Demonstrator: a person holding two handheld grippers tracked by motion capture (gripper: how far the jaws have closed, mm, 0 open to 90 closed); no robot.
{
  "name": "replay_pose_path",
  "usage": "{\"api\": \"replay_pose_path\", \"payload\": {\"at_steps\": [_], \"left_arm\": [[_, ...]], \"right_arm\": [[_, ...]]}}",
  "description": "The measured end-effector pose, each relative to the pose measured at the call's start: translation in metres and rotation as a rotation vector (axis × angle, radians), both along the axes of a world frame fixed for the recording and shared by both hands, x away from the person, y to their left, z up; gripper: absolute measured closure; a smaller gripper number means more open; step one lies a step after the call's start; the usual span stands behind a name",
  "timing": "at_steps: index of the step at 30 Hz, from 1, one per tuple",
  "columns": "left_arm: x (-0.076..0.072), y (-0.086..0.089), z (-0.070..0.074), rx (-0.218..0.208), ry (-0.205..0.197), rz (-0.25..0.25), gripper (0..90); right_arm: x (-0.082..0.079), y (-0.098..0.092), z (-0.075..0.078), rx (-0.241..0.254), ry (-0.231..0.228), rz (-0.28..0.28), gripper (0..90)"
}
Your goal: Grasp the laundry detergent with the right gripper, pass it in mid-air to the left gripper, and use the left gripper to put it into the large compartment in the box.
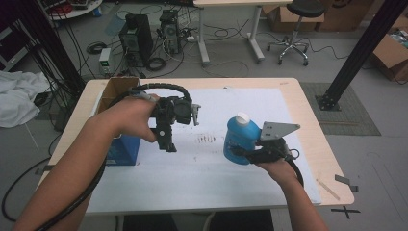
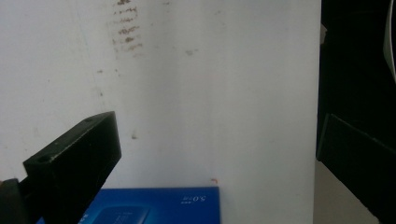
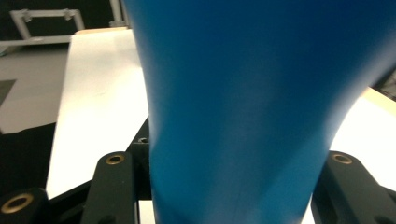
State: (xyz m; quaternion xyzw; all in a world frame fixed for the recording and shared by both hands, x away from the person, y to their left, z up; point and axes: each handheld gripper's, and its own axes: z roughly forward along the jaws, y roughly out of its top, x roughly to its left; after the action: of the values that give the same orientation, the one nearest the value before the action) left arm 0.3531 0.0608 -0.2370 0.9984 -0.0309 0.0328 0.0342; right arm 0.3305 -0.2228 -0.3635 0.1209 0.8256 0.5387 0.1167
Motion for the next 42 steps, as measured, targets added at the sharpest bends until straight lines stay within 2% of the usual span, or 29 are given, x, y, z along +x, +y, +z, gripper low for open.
{"api": "replay_pose_path", "payload": {"at_steps": [2,3,4,5,6,7,8,9,10,11,16,17,23,32,42], "left_arm": [[-0.001,-0.001,0.0,0.001,0.001,-0.004,0.1],[-0.002,-0.003,0.0,-0.002,0.005,-0.007,0.1],[-0.002,-0.003,0.0,-0.002,0.005,-0.007,0.1],[-0.004,-0.004,0.0,-0.002,0.01,-0.011,0.1],[-0.004,-0.004,0.0,-0.002,0.01,-0.011,0.1],[-0.006,-0.005,0.0,-0.003,0.014,-0.015,0.1],[-0.006,-0.005,0.0,-0.003,0.014,-0.015,0.1],[-0.008,-0.006,0.001,-0.005,0.017,-0.018,0.1],[-0.008,-0.006,0.001,-0.005,0.017,-0.018,0.1],[-0.009,-0.007,0.002,-0.01,0.019,-0.019,0.1],[-0.011,-0.008,0.001,-0.018,0.029,-0.025,0.1],[-0.013,-0.01,0.0,-0.018,0.034,-0.025,0.1],[-0.016,-0.014,-0.004,-0.015,0.045,-0.031,0.1],[-0.02,-0.021,-0.008,-0.004,0.051,-0.032,0.1],[-0.023,-0.024,-0.014,0.007,0.055,-0.034,0.1]], "right_arm": [[0.001,0.003,0.0,-0.006,-0.002,0.018,45.1],[0.002,0.01,-0.001,-0.015,-0.003,0.058,45.1],[0.002,0.01,-0.001,-0.015,-0.003,0.058,45.1],[0.004,0.018,-0.002,-0.028,0.002,0.104,45.1],[0.004,0.018,-0.002,-0.028,0.002,0.104,45.1],[0.006,0.025,-0.004,-0.038,0.003,0.141,45.1],[0.006,0.025,-0.004,-0.038,0.003,0.141,45.1],[0.008,0.032,-0.006,-0.043,0.013,0.178,45.1],[0.008,0.032,-0.006,-0.043,0.013,0.178,45.1],[0.009,0.039,-0.007,-0.046,0.014,0.211,45.1],[0.011,0.052,-0.011,-0.047,0.021,0.25,45.1],[0.013,0.059,-0.014,-0.037,0.026,0.272,45.1],[0.013,0.078,-0.022,-0.013,0.03,0.325,45.1],[0.012,0.102,-0.029,0.019,0.026,0.363,45.1],[0.01,0.125,-0.034,0.012,0.026,0.393,45.1]]}}
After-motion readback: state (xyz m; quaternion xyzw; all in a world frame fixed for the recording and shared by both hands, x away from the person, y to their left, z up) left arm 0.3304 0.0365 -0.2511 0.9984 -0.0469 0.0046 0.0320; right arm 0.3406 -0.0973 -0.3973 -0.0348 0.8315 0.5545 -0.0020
